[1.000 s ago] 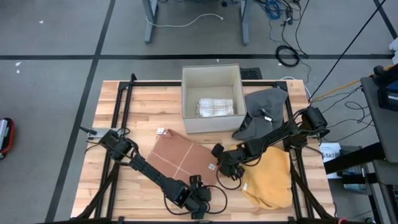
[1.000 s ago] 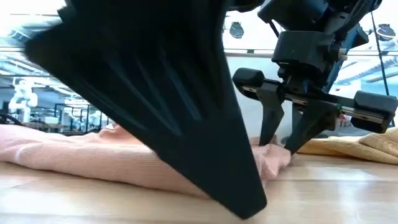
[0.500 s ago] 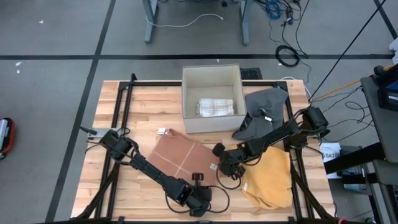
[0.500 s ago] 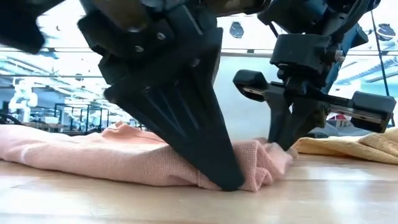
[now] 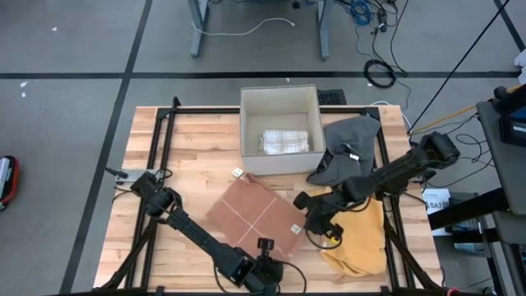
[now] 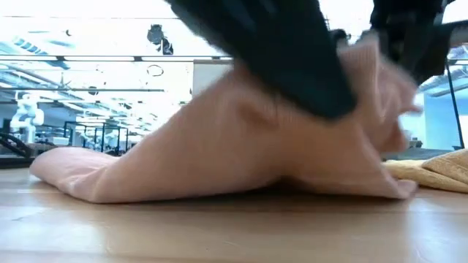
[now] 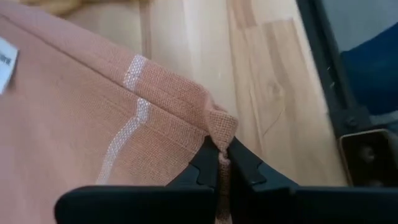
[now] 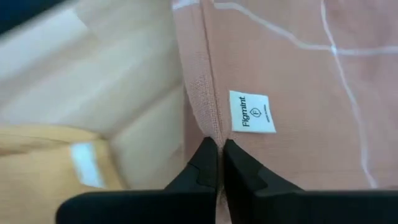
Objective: Fold towel
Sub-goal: Fold the light brown towel
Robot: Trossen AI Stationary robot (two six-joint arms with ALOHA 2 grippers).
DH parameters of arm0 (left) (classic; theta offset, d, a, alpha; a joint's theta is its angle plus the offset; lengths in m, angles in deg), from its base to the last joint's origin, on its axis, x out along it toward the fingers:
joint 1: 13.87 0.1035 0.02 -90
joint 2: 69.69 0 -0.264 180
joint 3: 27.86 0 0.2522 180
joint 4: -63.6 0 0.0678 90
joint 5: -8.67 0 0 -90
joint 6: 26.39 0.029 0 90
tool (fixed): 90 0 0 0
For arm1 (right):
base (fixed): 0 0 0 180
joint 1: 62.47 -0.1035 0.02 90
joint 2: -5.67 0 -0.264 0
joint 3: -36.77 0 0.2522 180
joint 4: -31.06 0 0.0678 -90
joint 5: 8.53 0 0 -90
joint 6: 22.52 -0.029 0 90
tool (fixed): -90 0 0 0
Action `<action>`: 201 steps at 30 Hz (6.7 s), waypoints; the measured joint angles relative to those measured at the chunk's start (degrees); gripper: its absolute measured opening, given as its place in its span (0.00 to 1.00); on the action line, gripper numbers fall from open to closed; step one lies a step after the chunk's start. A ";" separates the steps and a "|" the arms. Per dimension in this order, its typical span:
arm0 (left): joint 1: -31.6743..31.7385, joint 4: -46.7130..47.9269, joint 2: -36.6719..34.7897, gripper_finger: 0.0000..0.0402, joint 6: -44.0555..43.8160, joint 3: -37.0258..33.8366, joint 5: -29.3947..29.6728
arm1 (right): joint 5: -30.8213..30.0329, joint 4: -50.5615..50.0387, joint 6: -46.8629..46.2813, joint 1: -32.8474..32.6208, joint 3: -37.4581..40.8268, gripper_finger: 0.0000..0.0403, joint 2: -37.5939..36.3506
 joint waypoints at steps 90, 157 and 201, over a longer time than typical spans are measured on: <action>-4.04 17.73 -0.24 0.03 -32.74 6.08 40.71 | -28.45 24.42 -21.89 -19.03 -0.02 0.62 18.96; -12.74 12.24 -0.22 0.03 -48.86 -0.13 26.31 | 3.95 -13.08 5.71 -3.45 -19.86 0.01 18.31; -12.98 36.22 -0.20 0.03 -67.62 -0.17 13.95 | -21.85 -12.88 11.90 2.07 -22.93 0.33 24.63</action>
